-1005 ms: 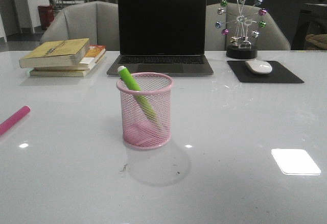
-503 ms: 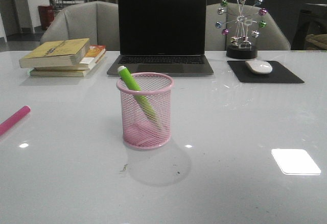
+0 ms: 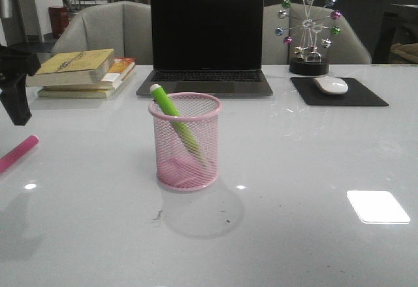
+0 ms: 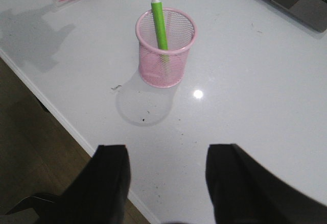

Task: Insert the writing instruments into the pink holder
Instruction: 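Grasp the pink marker with the left gripper and lift it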

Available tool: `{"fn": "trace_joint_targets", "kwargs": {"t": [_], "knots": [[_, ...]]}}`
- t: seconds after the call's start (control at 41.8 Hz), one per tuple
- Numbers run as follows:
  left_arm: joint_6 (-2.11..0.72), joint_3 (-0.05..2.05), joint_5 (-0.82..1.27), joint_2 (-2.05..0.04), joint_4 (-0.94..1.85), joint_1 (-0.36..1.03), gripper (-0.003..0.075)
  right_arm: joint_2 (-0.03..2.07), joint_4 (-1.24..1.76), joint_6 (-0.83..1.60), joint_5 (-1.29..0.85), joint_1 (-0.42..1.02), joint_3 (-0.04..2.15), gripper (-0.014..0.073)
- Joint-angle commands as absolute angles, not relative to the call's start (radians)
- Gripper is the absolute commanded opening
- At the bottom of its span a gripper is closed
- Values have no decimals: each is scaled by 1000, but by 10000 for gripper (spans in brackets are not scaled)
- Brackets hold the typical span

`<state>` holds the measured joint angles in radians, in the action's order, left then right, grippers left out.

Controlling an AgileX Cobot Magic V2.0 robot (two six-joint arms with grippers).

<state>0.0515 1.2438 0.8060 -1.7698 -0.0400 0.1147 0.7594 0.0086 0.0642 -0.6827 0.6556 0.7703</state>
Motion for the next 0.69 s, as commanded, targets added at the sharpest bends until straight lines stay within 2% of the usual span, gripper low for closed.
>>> {"fn": "trace_joint_targets", "kwargs": {"t": [0.0, 0.12, 0.359, 0.67], "knots": [[15, 1337, 797, -1814, 16, 77, 509, 754, 0, 70, -613, 655, 798, 456], [-112, 1397, 788, -1889, 101, 62, 509, 754, 0, 70, -613, 655, 798, 456], [-119, 1505, 796, -1977, 96, 62, 509, 754, 0, 70, -613, 655, 798, 456], [-119, 1537, 815, -2017, 32, 62, 508, 754, 0, 70, -613, 655, 798, 456]]}}
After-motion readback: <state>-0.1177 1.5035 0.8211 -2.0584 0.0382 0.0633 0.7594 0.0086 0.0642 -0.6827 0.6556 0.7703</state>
